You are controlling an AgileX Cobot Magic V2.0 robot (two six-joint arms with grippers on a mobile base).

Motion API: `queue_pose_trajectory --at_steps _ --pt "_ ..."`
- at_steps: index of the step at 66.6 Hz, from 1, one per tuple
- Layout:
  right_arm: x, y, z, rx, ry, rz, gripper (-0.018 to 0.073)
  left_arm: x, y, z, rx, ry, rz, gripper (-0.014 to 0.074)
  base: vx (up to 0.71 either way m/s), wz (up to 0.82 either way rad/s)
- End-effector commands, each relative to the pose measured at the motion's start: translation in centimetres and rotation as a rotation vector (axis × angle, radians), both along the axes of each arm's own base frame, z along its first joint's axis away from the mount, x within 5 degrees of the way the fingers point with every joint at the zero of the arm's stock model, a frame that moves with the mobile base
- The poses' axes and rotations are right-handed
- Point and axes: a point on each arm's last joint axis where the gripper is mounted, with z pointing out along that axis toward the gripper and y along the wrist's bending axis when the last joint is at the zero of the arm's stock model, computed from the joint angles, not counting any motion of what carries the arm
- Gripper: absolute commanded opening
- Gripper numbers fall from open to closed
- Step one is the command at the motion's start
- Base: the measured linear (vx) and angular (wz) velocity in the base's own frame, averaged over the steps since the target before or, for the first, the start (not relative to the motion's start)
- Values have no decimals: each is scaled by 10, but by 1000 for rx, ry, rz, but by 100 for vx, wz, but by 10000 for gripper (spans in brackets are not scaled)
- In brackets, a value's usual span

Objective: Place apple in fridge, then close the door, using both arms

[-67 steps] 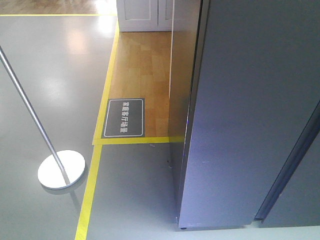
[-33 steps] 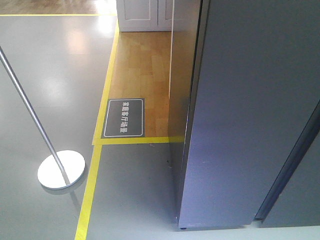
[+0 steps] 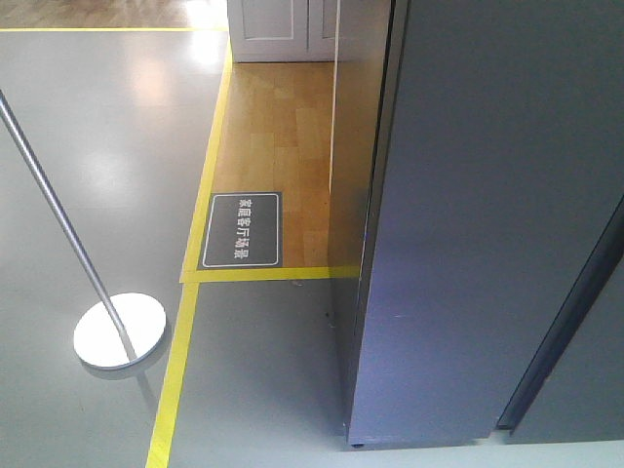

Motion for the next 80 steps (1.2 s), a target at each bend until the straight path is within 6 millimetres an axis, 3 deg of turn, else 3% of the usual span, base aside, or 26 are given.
queue_pose_trajectory --at_steps 1,63,72,80 --pt "4 0 11 -4 -78 5 -4 -2 0 7 -11 -117 -8 -6 0 0" --pt "4 0 11 -5 -78 5 -4 -3 3 9 -6 -143 54 -6 0 0" --pt "0 -5 9 -75 -261 4 -4 -3 3 9 -6 -143 54 -6 0 0" --pt "-12 -7 -11 -113 -508 13 -4 -3 3 9 -6 -143 54 -6 0 0"
